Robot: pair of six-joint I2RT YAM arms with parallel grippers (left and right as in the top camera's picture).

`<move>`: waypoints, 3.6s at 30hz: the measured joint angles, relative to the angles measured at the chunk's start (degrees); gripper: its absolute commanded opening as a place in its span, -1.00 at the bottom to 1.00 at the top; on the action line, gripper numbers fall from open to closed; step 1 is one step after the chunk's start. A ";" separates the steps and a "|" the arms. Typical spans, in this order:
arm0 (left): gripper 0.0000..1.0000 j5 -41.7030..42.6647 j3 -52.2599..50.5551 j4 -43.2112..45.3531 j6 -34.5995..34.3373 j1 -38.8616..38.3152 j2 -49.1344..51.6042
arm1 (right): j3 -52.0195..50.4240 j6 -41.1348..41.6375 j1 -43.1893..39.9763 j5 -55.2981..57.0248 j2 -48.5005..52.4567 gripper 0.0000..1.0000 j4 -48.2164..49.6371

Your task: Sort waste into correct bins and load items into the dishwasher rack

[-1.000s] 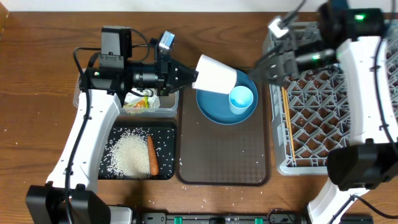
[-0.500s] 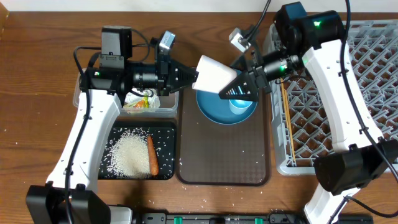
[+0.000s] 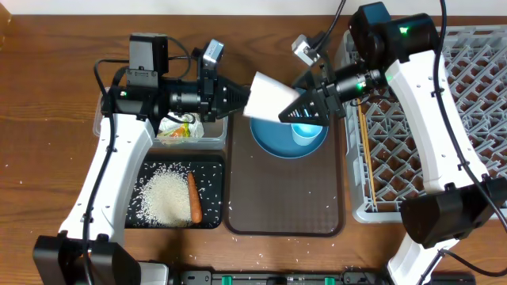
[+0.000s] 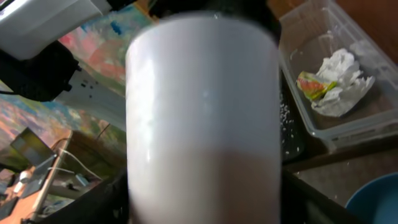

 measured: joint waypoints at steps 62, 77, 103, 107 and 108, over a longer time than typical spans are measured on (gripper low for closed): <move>0.70 -27.87 0.00 -0.20 2.99 0.15 0.00 | -0.11 15.63 -10.38 16.11 0.00 -0.41 14.03; 0.87 -28.35 0.00 -0.17 2.93 0.15 0.00 | -0.11 42.21 -15.21 60.26 0.00 -0.53 15.47; 0.89 -28.35 0.00 -0.20 2.93 0.15 0.00 | -0.13 48.98 -16.94 71.60 0.00 -0.60 9.31; 0.89 -28.35 0.00 -0.17 2.93 0.15 0.00 | -0.13 48.98 -16.92 70.05 0.00 -0.62 7.98; 0.89 -28.35 0.00 -0.17 2.95 0.15 0.00 | -0.13 48.98 -16.85 69.64 0.00 -0.62 7.69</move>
